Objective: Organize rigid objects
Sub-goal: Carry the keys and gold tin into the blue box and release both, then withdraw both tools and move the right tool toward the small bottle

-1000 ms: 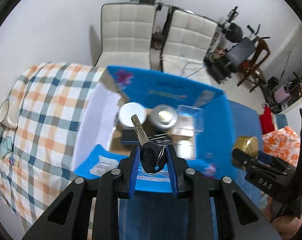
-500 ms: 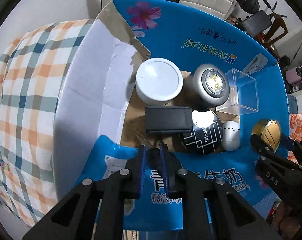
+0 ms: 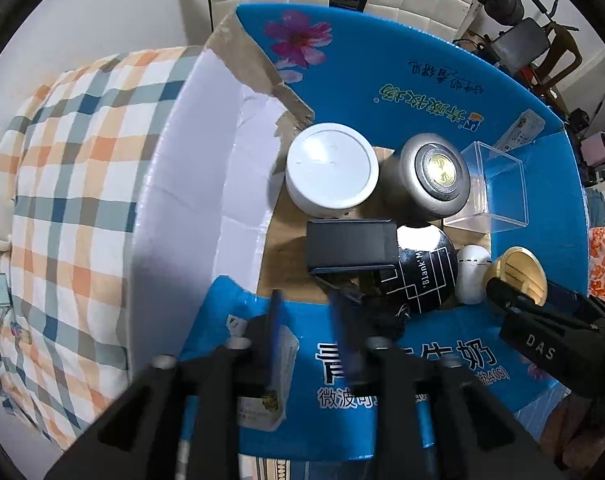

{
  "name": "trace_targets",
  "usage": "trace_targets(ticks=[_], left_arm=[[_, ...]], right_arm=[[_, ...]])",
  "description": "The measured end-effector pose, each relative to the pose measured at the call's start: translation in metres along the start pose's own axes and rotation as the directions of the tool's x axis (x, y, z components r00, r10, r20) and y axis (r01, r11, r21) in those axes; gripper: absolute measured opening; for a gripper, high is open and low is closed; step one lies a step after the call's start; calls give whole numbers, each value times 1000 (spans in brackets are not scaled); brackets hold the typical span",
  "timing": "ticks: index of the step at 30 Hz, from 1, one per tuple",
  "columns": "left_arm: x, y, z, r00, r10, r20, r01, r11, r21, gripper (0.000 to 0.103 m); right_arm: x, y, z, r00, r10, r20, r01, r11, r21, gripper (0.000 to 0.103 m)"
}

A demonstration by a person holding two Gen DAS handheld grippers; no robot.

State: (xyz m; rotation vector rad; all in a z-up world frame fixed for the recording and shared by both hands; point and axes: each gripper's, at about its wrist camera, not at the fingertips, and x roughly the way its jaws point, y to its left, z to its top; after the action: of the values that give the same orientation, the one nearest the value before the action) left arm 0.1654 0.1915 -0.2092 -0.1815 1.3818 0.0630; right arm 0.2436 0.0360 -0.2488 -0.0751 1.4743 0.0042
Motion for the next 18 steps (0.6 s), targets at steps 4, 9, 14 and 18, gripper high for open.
trace_targets(ticks=[4, 9, 14, 18], left_arm=[[-9, -3, 0, 999, 21, 25, -21, 1000, 0, 77], [-25, -10, 0, 995, 51, 81, -54, 998, 30, 101], [-44, -18, -1, 991, 60, 119, -66, 997, 48, 102], [-66, -25, -7, 987, 62, 147, -71, 996, 60, 102]], right_arm=[[-10, -5, -8, 1000, 14, 23, -14, 1000, 4, 95], [-24, -14, -20, 998, 46, 46, -46, 999, 14, 97], [-50, -19, -36, 993, 61, 101, -61, 998, -2, 97], [-79, -29, -46, 985, 98, 142, -98, 995, -6, 97]])
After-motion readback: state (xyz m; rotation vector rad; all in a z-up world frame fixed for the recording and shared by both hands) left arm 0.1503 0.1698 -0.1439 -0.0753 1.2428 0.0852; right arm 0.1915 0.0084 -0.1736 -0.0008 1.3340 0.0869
